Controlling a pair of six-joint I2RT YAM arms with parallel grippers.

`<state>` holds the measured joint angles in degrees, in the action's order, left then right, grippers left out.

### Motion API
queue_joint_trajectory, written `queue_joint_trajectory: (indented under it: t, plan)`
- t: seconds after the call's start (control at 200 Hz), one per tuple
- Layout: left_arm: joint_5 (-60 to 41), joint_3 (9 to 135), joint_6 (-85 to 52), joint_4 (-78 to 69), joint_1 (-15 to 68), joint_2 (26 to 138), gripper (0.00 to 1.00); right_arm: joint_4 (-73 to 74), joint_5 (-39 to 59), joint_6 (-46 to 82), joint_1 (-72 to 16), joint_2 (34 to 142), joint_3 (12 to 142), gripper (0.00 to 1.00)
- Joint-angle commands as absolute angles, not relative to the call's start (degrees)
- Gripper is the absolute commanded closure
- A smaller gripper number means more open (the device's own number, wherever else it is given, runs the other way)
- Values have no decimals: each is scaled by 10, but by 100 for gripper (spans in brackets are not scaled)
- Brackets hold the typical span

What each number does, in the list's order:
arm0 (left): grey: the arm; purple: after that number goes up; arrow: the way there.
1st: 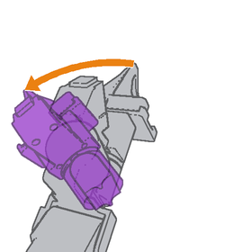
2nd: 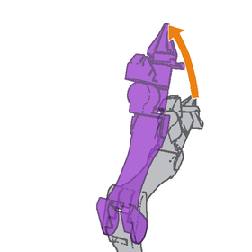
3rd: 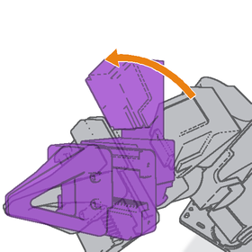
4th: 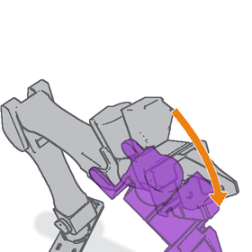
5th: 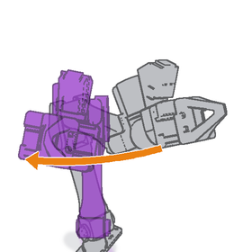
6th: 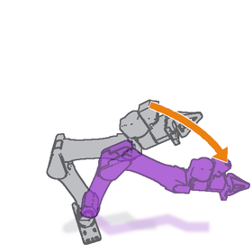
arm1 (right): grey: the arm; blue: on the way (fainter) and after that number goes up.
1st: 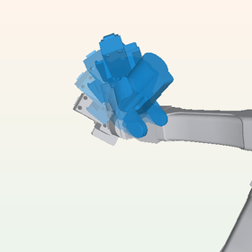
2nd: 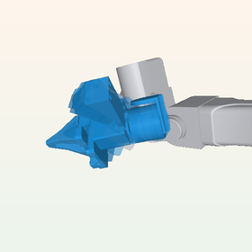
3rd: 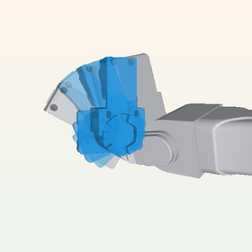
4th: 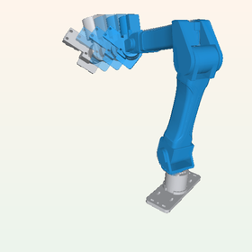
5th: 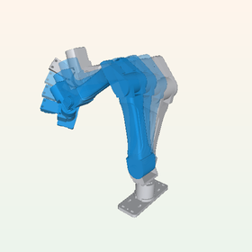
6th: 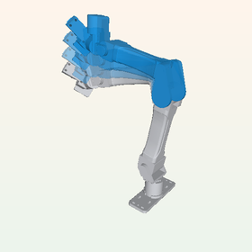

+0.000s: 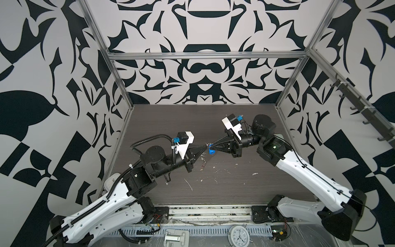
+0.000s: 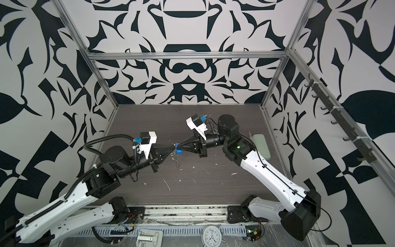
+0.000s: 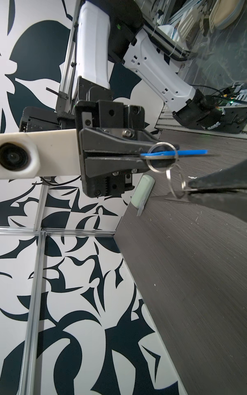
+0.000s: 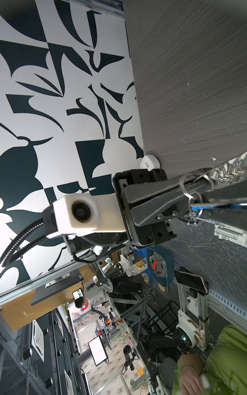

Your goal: Remove the keys from the keyring

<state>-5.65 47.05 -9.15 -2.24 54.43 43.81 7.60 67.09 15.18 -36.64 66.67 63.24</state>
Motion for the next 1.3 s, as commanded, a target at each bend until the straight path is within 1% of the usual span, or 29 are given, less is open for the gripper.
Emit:
queue_joint_trajectory:
  t: [0.0, 0.07, 0.28, 0.38, 0.435, 0.605, 0.68, 1.065, 1.3]
  plan:
    - [-40, 480, -100, -34, 542, 441, 84, 115, 691, 157, -374, 639, 635, 100]
    - [-45, 478, -101, -41, 542, 443, 79, 116, 689, 157, -374, 638, 635, 100]
    - [-58, 475, -104, -57, 542, 455, 74, 124, 685, 160, -380, 640, 636, 100]
    - [-57, 472, -107, -73, 542, 455, 74, 125, 682, 160, -383, 642, 638, 100]
    - [-52, 470, -109, -82, 542, 454, 78, 125, 676, 161, -384, 641, 635, 100]
    - [-17, 454, -127, -120, 542, 429, 95, 119, 655, 161, -388, 630, 617, 100]
    - [-7, 448, -130, -126, 542, 416, 100, 110, 640, 154, -389, 620, 607, 100]
    - [-31, 445, -136, -115, 542, 397, 100, 45, 591, 110, -409, 599, 600, 100]
    - [-50, 461, -134, -63, 542, 408, 100, 31, 558, 108, -411, 577, 601, 100]
